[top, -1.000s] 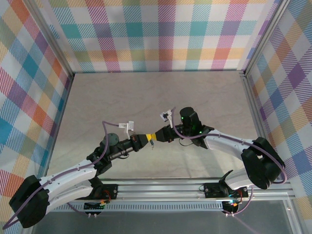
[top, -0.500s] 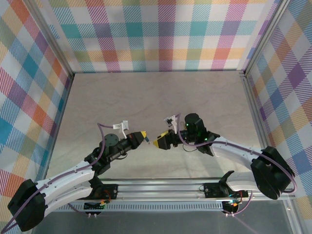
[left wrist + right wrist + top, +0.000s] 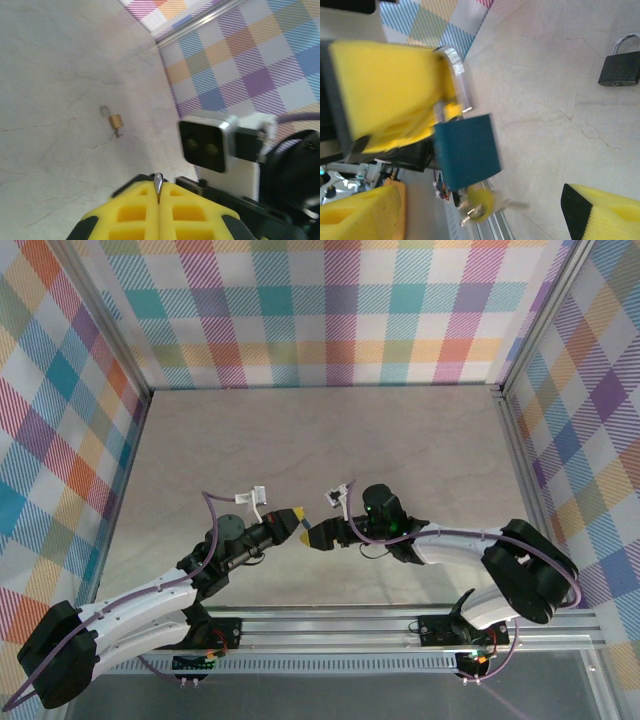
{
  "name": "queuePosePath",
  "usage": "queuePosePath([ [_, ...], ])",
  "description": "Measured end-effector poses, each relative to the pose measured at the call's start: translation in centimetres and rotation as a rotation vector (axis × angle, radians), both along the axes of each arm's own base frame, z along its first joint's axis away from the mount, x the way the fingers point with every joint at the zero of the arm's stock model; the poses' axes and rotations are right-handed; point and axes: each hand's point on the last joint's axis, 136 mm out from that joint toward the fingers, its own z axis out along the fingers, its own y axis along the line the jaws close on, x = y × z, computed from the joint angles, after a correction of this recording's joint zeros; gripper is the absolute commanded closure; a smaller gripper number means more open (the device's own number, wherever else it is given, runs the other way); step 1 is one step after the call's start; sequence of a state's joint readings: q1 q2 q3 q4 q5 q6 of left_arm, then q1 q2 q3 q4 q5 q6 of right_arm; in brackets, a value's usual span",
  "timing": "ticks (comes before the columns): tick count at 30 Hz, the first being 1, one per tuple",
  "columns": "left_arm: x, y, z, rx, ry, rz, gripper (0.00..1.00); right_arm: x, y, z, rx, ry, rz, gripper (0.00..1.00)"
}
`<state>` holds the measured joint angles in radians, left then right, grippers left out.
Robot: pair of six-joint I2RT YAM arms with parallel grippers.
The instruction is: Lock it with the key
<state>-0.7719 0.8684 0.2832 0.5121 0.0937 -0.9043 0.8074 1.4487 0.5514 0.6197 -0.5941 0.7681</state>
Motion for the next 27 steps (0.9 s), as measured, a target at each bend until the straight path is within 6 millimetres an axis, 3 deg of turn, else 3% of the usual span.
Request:
queuePosePath([
  [7, -1.2, -0.9, 0.8, -0.013, -0.031, -0.084, 1.0, 1.7, -1.3, 0.7, 0.058, 0.033, -0.059, 0.15],
  [18, -2.2, -1.1, 2.1, -0.04, -0.072, -0.136, 1.0, 0.5, -0.7, 3.9, 0.188, -0.011, 0.039, 0.27],
  [27, -1.8, -1.7, 1.8, -0.04, -0.069, -0.144, 1.0, -0.1, -0.5, 4.1, 0.254, 0.012, 0.083, 0.39],
])
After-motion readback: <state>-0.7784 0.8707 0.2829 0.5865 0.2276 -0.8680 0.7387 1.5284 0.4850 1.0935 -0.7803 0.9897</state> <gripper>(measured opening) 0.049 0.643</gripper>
